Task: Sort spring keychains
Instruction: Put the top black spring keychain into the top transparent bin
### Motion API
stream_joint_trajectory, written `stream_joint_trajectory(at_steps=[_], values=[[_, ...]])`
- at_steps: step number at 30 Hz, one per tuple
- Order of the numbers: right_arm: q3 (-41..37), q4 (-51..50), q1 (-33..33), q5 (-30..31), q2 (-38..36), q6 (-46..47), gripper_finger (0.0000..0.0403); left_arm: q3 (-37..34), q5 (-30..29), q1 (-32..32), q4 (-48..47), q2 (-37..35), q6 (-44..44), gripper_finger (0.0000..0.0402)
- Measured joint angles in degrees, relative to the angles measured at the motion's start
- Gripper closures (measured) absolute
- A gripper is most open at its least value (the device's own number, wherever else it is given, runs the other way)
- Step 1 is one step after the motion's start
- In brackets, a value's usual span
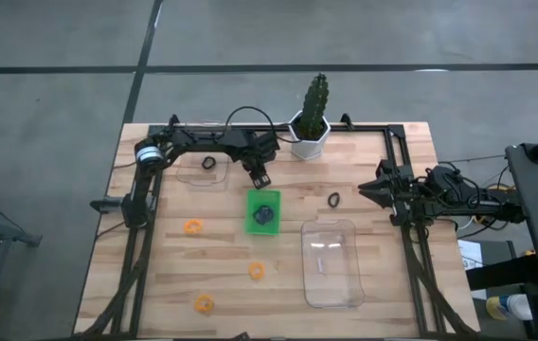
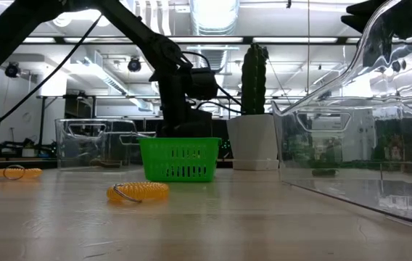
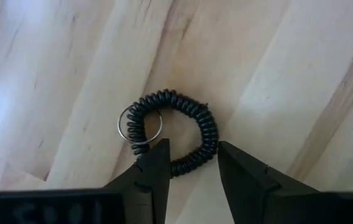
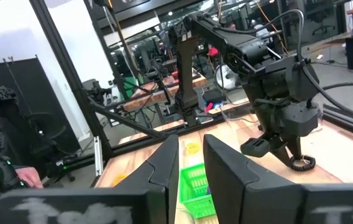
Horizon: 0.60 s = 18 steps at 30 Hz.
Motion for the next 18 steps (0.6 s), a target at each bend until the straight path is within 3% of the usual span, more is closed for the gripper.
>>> stream_joint_trajectory(at_steps=[18], values=[[0.0,0.0,0.0,0.0,0.0,0.2,0.0330,-4.4,-0.5,0.0,3.6,-0.2,-0.1,0.0274]])
